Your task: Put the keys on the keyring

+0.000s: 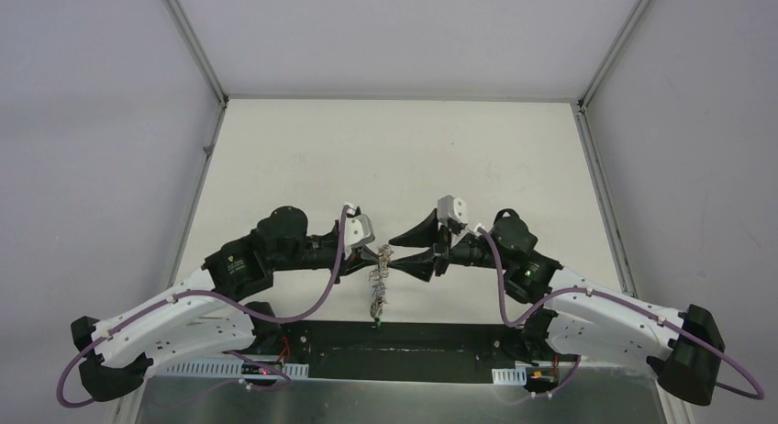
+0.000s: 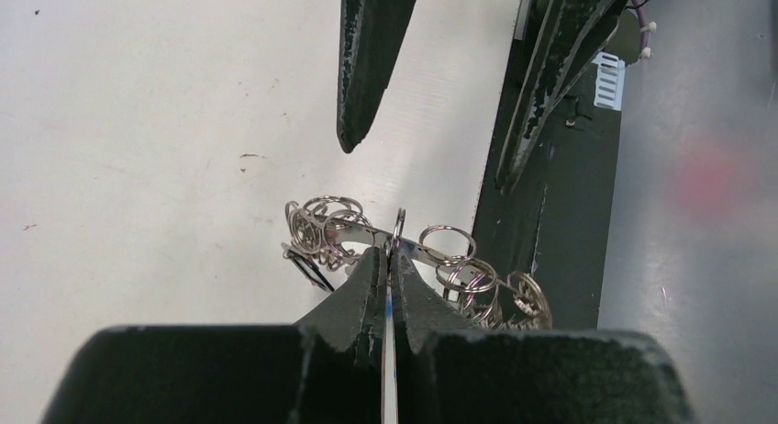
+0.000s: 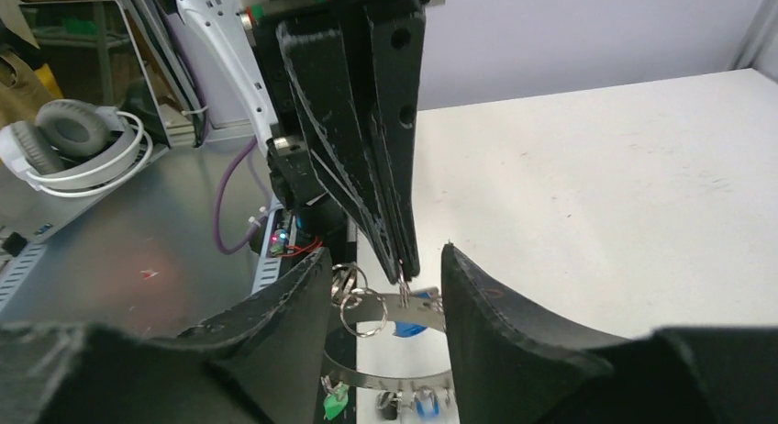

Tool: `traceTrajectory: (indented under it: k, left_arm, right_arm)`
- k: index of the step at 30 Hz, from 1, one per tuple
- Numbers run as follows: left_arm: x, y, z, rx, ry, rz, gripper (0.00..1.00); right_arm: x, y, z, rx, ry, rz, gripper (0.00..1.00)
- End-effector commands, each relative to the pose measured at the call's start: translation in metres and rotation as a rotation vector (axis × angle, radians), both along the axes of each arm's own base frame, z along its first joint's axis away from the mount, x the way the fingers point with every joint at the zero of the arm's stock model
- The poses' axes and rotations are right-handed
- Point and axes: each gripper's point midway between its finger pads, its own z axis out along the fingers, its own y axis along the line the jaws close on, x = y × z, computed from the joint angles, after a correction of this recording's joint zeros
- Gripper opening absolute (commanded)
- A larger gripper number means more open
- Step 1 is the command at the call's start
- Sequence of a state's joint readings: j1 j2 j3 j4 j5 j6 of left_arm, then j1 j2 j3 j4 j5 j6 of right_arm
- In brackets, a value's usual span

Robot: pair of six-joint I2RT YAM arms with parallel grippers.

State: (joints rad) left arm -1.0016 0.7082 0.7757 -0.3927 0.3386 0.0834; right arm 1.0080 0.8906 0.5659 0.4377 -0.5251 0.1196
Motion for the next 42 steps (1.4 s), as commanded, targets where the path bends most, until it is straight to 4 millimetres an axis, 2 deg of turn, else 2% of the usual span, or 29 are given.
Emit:
traceTrajectory:
  k: [1,6,8,19,22,24,31,38,42]
  left_arm:
    - [0.004,0.002,0.043,-0.009,-0.057,0.013,0.00]
    - [0.007,0.010,0.045,0.130,-0.037,0.019,0.00]
    - [0.007,0.014,0.047,0.178,-0.032,0.014,0.00]
    - [0.000,0.021,0.057,0.350,-0.006,-0.062,0.00]
    - [-0.001,0.018,0.060,0.363,0.015,-0.079,0.00]
    - [0.000,0.015,0.062,0.366,0.022,-0.082,0.00]
    - [0.000,0.010,0.060,0.377,0.037,-0.097,0.00]
    - [-0.002,0.007,0.059,0.376,0.049,-0.111,0.00]
    - [-0.003,0.006,0.058,0.374,0.058,-0.121,0.00]
  right_arm:
    - [0.004,-0.005,0.003,-0.021,-0.045,-0.035,0.51]
    - [0.002,-0.004,-0.003,-0.072,-0.056,-0.011,0.50]
    - [0.002,-0.003,-0.002,-0.072,-0.060,-0.007,0.46]
    - [0.004,0.008,0.016,-0.034,-0.079,0.013,0.41]
    - [0.001,0.014,0.018,-0.023,-0.072,0.054,0.31]
    - [-0.003,0.019,0.021,-0.008,-0.057,0.087,0.28]
    - [-0.003,0.030,0.031,0.045,-0.038,0.112,0.28]
    - [-0.002,0.034,0.031,0.049,-0.034,0.114,0.28]
    - [-0.004,0.036,0.030,0.049,-0.035,0.134,0.18]
